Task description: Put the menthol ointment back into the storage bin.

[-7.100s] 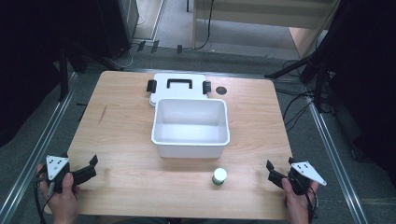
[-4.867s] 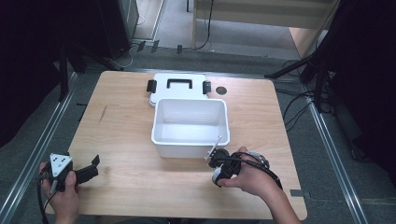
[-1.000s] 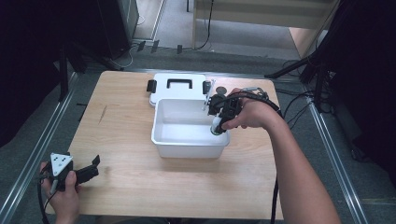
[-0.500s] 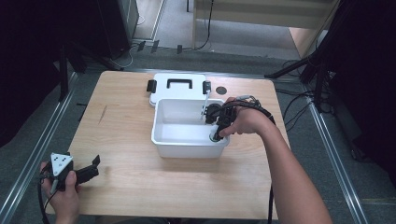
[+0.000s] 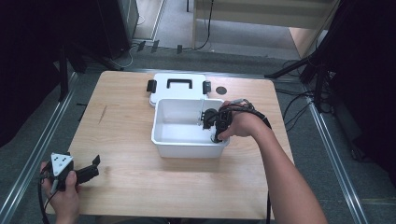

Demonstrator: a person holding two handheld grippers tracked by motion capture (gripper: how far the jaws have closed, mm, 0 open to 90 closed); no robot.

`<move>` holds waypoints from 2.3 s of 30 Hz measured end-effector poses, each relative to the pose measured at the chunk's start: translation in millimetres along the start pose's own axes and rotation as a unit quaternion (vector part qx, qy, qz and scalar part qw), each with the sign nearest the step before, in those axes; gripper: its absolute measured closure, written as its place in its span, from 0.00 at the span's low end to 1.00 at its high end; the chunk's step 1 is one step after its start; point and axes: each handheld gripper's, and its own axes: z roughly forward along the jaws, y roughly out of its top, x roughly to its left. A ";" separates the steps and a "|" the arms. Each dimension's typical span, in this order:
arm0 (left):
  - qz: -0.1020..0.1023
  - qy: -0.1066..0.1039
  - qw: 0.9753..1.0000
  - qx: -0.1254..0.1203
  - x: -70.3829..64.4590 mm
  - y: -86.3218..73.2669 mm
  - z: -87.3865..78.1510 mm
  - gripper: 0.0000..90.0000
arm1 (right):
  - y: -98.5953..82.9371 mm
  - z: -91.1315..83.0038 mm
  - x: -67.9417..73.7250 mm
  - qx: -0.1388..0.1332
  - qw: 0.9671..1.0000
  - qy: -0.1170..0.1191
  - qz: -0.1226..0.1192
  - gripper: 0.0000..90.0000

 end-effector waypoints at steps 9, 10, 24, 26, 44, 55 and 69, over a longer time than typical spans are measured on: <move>0.001 0.000 1.000 -0.001 -0.2 -0.1 -0.2 0.00 | 1.2 2.4 -0.4 0.008 1.000 0.001 0.000 0.57; 0.001 0.000 1.000 -0.001 -0.2 -0.1 -0.2 0.00 | 1.6 2.6 0.0 0.009 1.000 0.001 0.002 0.57; 0.000 0.000 1.000 0.001 0.0 0.0 -0.1 0.00 | 2.8 10.4 -5.1 0.025 0.999 0.040 0.021 0.57; 0.000 0.000 1.000 0.000 -0.1 0.0 -0.1 0.00 | 2.8 10.9 -5.2 0.023 0.998 0.044 0.026 0.55; 0.000 0.000 1.000 0.002 -0.2 0.1 -0.1 0.00 | -2.7 -7.7 -4.5 0.006 0.999 0.029 0.035 0.47; 0.000 0.000 1.000 0.000 -0.2 0.1 0.1 0.00 | -15.0 -47.8 -5.3 -0.034 0.998 0.013 0.043 0.44; 0.000 0.001 1.000 0.002 -0.1 0.2 0.1 0.00 | -60.8 -74.6 -12.4 -0.050 0.993 -0.002 0.102 0.34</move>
